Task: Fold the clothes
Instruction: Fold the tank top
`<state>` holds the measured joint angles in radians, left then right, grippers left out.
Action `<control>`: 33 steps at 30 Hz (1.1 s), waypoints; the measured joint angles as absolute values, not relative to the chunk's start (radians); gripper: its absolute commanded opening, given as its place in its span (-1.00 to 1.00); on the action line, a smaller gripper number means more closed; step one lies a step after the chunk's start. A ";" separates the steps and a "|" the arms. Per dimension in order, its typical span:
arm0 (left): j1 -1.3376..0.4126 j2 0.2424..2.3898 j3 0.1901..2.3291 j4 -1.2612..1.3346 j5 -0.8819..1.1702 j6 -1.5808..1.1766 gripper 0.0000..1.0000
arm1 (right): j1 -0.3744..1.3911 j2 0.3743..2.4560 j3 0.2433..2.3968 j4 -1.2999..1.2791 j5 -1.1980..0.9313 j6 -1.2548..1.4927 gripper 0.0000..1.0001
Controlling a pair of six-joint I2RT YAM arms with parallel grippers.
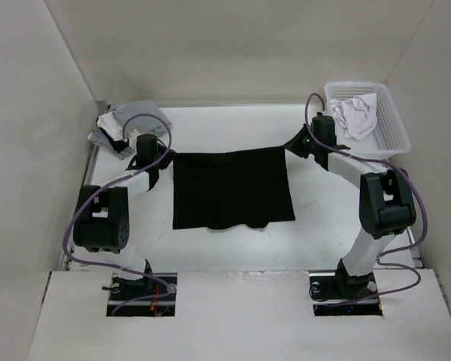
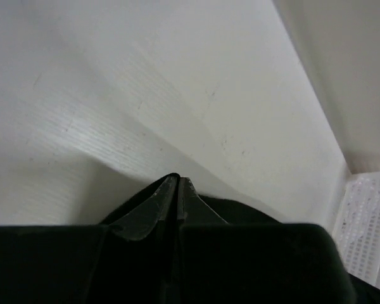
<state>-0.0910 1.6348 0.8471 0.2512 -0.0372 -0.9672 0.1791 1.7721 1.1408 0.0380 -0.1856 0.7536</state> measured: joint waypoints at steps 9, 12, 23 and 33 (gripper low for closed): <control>-0.079 1.340 0.605 0.389 -0.002 -0.981 -1.00 | 0.172 1.474 0.819 0.212 -0.215 0.812 -1.00; -0.078 1.185 0.486 0.403 0.012 -0.984 -1.00 | 0.171 1.366 0.667 0.265 -0.214 0.837 -1.00; -0.079 0.566 0.204 0.215 0.061 -1.015 -1.00 | 0.175 0.882 0.281 0.228 -0.205 0.881 -1.00; -0.053 0.178 0.079 -0.157 0.084 -1.026 -0.90 | 0.192 0.663 0.181 0.075 -0.179 0.928 -0.88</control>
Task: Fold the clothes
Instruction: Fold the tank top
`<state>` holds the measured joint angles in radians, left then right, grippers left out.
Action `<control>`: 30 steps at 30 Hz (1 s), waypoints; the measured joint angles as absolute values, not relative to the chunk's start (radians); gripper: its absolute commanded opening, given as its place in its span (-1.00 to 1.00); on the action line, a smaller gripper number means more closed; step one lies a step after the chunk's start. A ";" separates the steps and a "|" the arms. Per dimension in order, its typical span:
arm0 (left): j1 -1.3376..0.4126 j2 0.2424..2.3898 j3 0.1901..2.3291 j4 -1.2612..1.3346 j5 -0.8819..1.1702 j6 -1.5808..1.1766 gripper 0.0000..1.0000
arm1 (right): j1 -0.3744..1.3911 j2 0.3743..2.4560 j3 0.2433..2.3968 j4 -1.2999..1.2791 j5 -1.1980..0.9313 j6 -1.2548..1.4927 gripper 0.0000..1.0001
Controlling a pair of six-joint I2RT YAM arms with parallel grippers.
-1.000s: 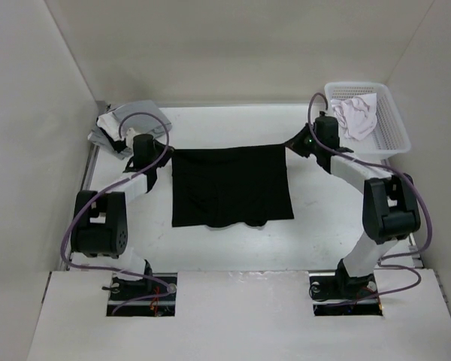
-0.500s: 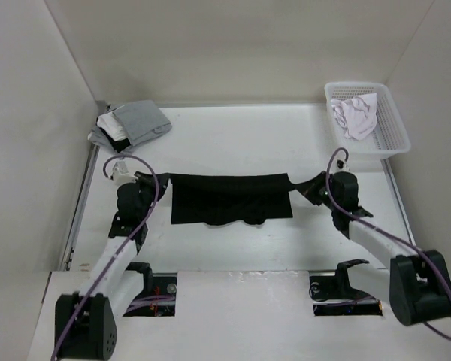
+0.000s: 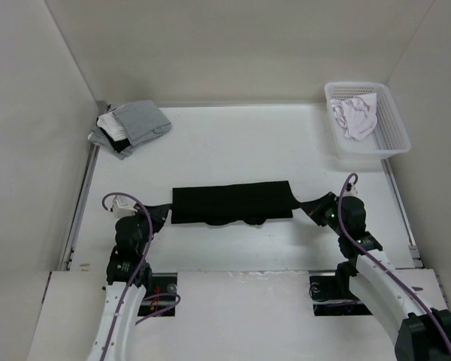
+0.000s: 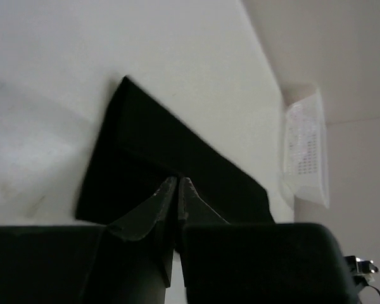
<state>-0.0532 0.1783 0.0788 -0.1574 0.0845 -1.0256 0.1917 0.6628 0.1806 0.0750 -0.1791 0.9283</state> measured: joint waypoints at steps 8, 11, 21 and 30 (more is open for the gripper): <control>0.037 0.210 0.048 -0.339 0.057 -1.045 -0.51 | 0.202 0.710 0.170 0.013 -0.134 0.923 -0.08; 0.060 0.234 0.055 -0.336 0.049 -1.049 -0.45 | 0.197 0.830 0.217 0.032 -0.124 0.882 -0.06; 0.037 0.441 0.096 -0.117 0.046 -1.052 -0.45 | 0.252 1.317 0.364 0.270 -0.159 0.867 -0.15; -0.027 0.508 0.109 0.036 0.037 -1.055 -0.47 | 0.249 1.514 0.396 0.484 -0.215 0.966 -0.98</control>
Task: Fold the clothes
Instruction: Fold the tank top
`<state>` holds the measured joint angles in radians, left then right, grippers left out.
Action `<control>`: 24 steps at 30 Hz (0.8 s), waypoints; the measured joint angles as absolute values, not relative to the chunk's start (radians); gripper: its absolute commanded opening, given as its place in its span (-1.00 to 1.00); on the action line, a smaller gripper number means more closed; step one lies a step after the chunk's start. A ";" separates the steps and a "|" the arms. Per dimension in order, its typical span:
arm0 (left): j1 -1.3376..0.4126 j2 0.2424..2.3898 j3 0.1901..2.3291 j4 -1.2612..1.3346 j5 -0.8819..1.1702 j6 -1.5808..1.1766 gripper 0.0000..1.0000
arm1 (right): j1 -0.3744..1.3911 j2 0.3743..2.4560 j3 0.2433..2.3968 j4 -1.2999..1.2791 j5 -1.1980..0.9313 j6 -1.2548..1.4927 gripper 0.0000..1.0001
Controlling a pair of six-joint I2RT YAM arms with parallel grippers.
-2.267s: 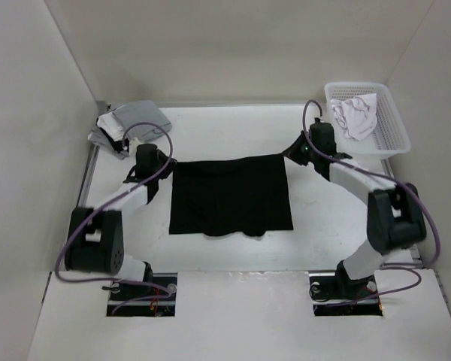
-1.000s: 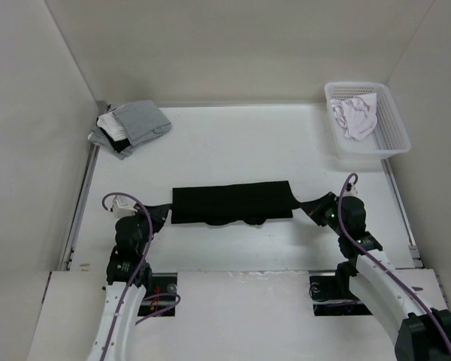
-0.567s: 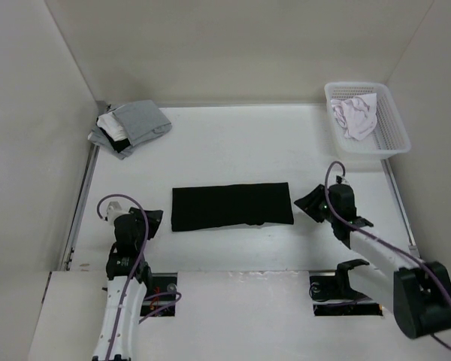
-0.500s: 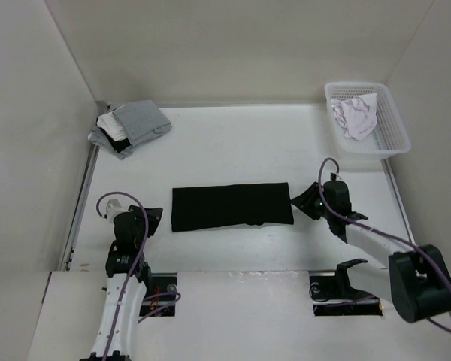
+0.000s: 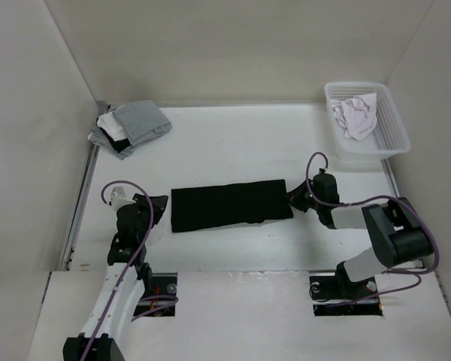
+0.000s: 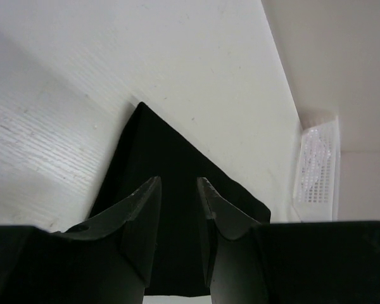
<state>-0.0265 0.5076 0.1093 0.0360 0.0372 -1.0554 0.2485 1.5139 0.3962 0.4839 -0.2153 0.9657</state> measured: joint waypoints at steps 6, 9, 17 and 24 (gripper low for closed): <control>-0.175 0.608 0.111 0.134 -0.014 -1.066 -0.47 | 0.200 1.360 0.363 0.445 -0.202 0.974 -1.00; -0.302 0.680 0.112 0.192 -0.068 -1.071 -0.46 | 0.182 1.193 0.363 0.371 -0.162 0.945 -1.00; -0.521 0.904 0.175 0.345 -0.160 -1.072 -0.46 | 0.316 0.970 0.528 0.083 0.027 0.832 -1.00; -0.524 0.931 0.216 0.414 -0.157 -1.071 -0.46 | 0.603 1.102 0.745 -0.053 0.200 0.797 -1.00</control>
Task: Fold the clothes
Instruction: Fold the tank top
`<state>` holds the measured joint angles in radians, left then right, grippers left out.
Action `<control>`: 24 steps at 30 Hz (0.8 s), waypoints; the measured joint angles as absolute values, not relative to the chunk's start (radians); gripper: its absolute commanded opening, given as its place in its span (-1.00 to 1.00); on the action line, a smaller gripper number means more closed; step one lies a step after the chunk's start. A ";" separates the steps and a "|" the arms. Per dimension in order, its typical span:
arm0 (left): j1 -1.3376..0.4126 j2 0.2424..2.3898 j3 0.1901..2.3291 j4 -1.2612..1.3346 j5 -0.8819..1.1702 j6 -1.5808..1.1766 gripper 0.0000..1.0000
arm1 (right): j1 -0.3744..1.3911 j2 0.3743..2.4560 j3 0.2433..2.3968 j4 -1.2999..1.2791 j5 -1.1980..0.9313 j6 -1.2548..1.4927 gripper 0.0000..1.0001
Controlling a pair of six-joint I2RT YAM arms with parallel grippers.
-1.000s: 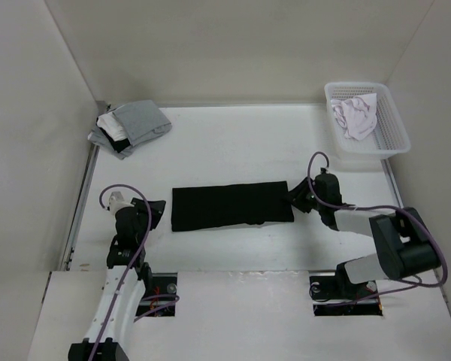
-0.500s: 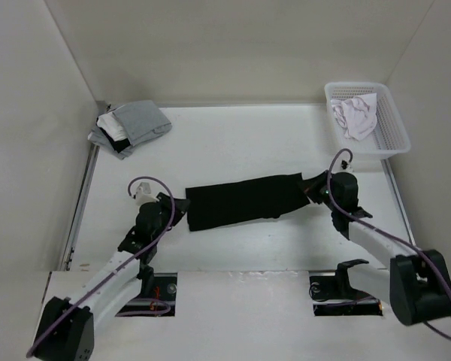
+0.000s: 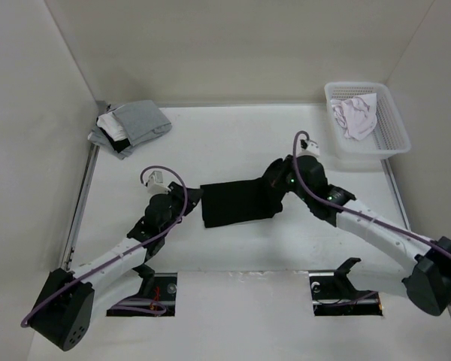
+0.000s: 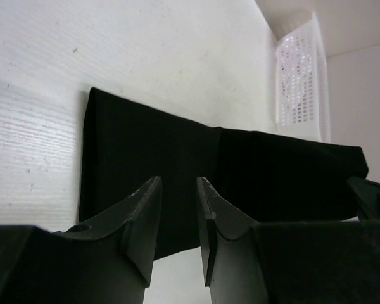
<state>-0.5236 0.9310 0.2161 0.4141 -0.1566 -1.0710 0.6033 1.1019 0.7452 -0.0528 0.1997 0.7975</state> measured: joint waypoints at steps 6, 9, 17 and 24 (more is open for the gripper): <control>-0.434 0.844 0.216 0.409 -0.103 -1.070 -0.46 | 0.796 1.308 0.943 -0.168 0.315 0.820 -1.00; -0.365 0.787 0.216 0.402 -0.061 -1.071 -0.46 | 0.876 1.431 1.069 -0.218 0.356 0.847 -0.98; -0.171 0.664 0.199 0.355 0.089 -1.085 -0.45 | 0.997 1.741 1.314 -0.252 0.384 0.932 -0.28; -0.073 0.632 0.179 0.316 0.189 -1.111 -0.45 | 1.059 1.761 1.307 -0.249 0.366 0.939 -0.25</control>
